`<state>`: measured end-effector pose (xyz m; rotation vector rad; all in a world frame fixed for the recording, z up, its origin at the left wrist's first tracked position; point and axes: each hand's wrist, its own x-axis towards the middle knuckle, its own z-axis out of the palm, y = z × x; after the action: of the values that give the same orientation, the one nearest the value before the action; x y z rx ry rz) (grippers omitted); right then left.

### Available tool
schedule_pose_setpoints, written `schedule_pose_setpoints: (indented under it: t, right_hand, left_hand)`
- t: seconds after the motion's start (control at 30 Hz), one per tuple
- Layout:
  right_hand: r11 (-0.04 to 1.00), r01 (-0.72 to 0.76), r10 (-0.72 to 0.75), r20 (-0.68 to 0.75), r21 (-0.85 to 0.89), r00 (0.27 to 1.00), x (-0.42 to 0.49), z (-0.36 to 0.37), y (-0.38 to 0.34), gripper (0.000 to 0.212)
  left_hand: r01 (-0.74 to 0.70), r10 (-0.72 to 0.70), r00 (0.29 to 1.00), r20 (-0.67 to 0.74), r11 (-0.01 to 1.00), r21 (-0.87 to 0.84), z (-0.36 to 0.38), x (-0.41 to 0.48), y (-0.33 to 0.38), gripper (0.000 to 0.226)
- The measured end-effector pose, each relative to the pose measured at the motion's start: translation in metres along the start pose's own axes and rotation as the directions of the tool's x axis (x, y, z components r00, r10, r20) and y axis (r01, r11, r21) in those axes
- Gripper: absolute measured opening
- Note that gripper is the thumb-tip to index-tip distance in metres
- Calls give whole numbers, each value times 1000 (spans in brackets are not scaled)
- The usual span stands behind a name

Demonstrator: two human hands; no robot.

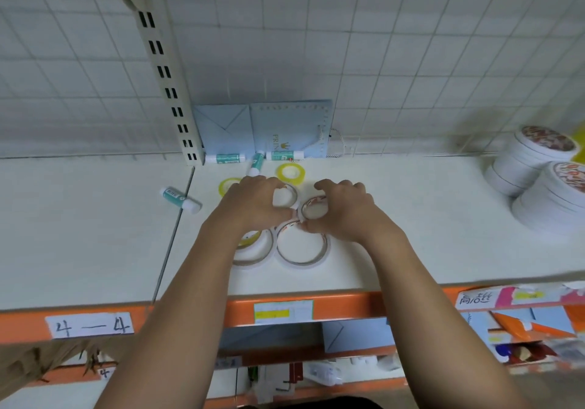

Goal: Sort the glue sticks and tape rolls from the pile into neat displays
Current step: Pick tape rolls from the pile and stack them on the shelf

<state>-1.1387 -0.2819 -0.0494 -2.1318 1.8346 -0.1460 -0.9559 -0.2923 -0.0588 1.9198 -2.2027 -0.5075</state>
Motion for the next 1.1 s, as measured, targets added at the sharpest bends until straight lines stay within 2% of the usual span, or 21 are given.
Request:
schedule_pose_setpoints:
  t: [0.23, 0.4, 0.83, 1.1]
  right_hand:
    - [1000, -22, 21, -52, -11, 998, -10, -12, 14, 76]
    - [999, -29, 31, -91, 28, 995, -24, -36, 38, 74]
    - [988, -152, 146, -243, -6, 959, -72, -118, 182, 77]
    - [987, -158, 152, -326, 9, 933, -84, -168, 283, 77]
  left_hand:
    - [-14, 12, 996, -84, 1000, -16, 1, 2, 8, 68]
    - [-100, 102, 983, -151, 995, 16, -6, 7, 43, 68]
    - [-282, 283, 955, -87, 959, 19, 15, 40, 213, 61]
    - [-301, 298, 945, -135, 954, 2, 29, 61, 318, 61]
